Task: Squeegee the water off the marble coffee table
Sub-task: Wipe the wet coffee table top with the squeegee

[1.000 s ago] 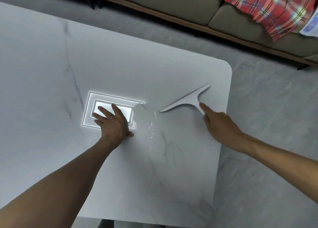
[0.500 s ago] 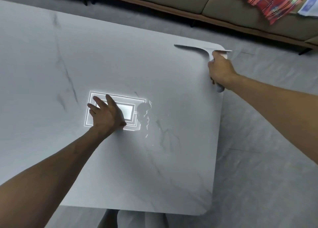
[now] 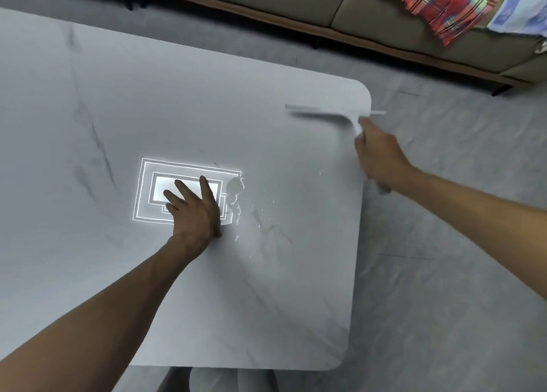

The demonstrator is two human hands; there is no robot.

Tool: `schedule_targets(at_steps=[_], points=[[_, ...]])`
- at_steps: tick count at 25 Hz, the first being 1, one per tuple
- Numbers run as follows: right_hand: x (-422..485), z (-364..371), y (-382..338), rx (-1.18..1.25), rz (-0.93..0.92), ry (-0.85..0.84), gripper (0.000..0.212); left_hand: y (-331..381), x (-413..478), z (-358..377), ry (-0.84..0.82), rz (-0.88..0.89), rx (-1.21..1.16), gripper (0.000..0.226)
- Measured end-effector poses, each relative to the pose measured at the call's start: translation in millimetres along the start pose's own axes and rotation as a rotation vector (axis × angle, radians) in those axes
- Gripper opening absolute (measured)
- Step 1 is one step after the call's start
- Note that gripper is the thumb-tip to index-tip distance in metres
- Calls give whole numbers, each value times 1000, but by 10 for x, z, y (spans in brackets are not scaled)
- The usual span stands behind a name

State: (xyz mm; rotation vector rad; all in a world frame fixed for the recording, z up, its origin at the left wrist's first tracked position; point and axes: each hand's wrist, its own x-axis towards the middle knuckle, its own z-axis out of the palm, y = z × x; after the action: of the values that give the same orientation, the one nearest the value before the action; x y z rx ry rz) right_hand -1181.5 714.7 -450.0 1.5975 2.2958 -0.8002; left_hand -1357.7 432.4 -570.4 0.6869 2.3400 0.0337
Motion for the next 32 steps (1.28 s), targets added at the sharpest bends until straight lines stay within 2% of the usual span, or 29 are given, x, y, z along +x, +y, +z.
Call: schedule_targets(at_steps=[2,5,6,8,10,13,15,20,23,24,26,28,30,32], points=[[411,-130,-81,56,92,78,44,12,14,-22,26,-7,-14,65],[551,-87,-33,40,147,28,27,22,-13,-26,38,30,96,64],[453,-31,3,9,127,-1,25,40,-22,-35,28,38,114,63],[128,108,95,6,101,-35,39,22,-14,-27,22,44,134,59],[-328,235,166,35,162,-70,46,12,-2,-6,38,48,145,58],[-977,325,195,37,209,-223,46,25,-17,-27,39,53,121,61],[-1065,250,162,65,218,-264,41,26,-16,-33,27,47,134,62],[3,-17,-139,116,177,7,33,-9,15,13,15,56,75,68],[390,108,-385,153,217,35,33,-26,38,-2,35,72,84,68],[352,223,-454,159,211,20,29,-46,33,5,43,86,119,73],[101,484,-490,160,155,-29,26,-73,5,4,16,109,178,100],[-327,713,-432,46,37,-95,34,-88,-7,-21,-21,124,218,124],[-788,857,-293,-13,-32,-127,48,-138,-49,-47,-33,142,236,128],[-1135,902,-168,11,-15,-190,53,-194,-95,-59,-17,202,254,111]])
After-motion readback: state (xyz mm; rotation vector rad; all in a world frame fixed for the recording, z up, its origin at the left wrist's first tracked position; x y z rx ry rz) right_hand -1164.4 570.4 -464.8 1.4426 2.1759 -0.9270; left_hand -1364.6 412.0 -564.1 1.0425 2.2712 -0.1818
